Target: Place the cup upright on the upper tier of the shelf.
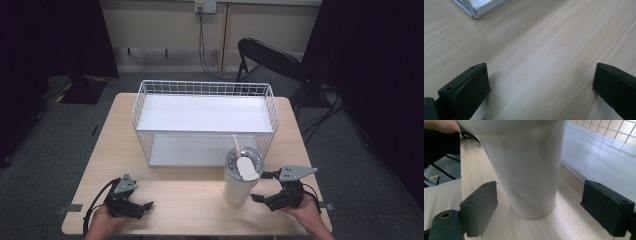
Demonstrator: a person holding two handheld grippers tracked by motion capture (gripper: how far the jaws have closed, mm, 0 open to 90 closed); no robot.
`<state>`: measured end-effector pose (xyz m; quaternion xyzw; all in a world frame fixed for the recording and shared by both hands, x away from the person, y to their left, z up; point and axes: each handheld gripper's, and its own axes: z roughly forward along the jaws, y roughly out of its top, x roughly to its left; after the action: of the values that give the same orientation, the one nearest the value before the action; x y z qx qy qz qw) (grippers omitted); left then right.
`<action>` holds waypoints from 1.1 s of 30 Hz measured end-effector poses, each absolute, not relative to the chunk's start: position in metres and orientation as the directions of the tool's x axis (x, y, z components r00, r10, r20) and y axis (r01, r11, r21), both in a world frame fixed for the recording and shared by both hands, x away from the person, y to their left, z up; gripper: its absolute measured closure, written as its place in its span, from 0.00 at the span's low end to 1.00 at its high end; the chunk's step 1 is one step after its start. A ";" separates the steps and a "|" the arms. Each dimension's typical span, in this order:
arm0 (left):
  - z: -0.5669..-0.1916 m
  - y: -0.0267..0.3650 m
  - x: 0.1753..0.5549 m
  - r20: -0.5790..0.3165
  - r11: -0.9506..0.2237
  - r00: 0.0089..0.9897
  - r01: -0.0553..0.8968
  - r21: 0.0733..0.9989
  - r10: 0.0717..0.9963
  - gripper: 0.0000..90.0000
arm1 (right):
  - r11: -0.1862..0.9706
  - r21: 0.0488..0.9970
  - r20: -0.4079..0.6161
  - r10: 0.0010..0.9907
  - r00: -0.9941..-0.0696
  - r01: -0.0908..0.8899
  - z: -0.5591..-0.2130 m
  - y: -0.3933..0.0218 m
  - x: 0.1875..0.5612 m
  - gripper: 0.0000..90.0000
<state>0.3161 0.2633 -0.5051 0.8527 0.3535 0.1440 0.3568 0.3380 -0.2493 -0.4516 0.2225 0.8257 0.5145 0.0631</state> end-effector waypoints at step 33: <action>-0.505 0.263 0.316 -0.004 -0.498 0.710 0.498 0.710 0.704 0.00 | 0.274 0.936 0.120 0.337 -0.934 0.219 -0.457 -0.209 0.354 0.08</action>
<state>0.3163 0.2635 -0.5050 0.8532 0.3524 0.1448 0.3562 0.3544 -0.2092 -0.4568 0.1744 0.7965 0.5767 0.0510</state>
